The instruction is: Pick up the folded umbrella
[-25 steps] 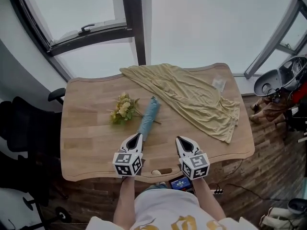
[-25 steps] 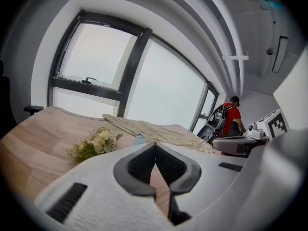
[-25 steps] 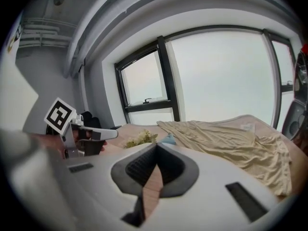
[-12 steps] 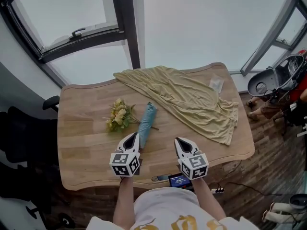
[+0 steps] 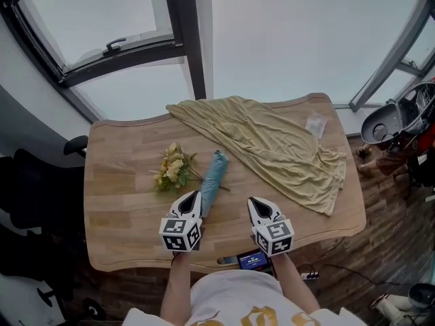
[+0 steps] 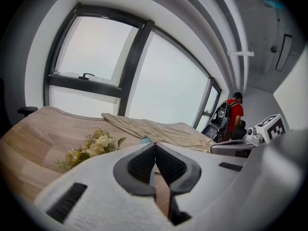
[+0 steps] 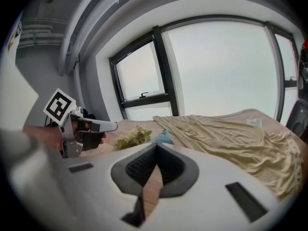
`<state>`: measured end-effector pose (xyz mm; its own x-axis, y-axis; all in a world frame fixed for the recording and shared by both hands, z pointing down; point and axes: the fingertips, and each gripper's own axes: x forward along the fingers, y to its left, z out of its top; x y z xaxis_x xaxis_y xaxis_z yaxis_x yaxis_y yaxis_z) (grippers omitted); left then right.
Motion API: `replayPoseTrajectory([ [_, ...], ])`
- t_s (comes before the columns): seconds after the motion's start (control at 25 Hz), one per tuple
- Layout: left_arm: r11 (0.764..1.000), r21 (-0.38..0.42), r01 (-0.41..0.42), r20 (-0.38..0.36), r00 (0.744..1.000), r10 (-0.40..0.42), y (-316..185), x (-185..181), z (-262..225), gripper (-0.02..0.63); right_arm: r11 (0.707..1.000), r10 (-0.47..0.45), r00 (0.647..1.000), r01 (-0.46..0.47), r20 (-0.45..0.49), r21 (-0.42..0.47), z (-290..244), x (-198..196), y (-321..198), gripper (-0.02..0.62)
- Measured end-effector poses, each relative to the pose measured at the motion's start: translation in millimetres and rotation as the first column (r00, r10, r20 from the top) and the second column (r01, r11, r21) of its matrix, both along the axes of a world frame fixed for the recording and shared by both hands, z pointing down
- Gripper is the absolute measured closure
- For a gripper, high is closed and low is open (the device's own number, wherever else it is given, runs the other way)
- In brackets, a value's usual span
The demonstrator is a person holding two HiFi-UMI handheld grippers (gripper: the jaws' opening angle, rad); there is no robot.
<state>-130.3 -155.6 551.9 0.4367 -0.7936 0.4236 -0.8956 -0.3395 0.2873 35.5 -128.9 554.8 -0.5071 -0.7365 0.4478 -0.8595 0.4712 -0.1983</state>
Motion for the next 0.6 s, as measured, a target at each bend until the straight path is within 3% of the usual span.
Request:
replayPoseTrajectory([
  [0.2,0.999,-0.037,-0.01,0.031,0.999,0.011,-6,2,15,0.586,1.0,-0.021,1.0,0.021,-0.011,-0.018,11,-7,-9,0.584],
  [0.36,0.997,-0.066,-0.04,0.127,0.991,0.048,-11,3,30,0.584,0.999,-0.029,0.999,0.029,-0.013,-0.036,20,-10,-15,0.584],
  [0.6,0.99,-0.127,-0.063,0.151,0.985,0.082,-19,7,51,0.584,0.997,-0.043,0.999,0.042,-0.014,-0.062,33,-17,-27,0.584],
])
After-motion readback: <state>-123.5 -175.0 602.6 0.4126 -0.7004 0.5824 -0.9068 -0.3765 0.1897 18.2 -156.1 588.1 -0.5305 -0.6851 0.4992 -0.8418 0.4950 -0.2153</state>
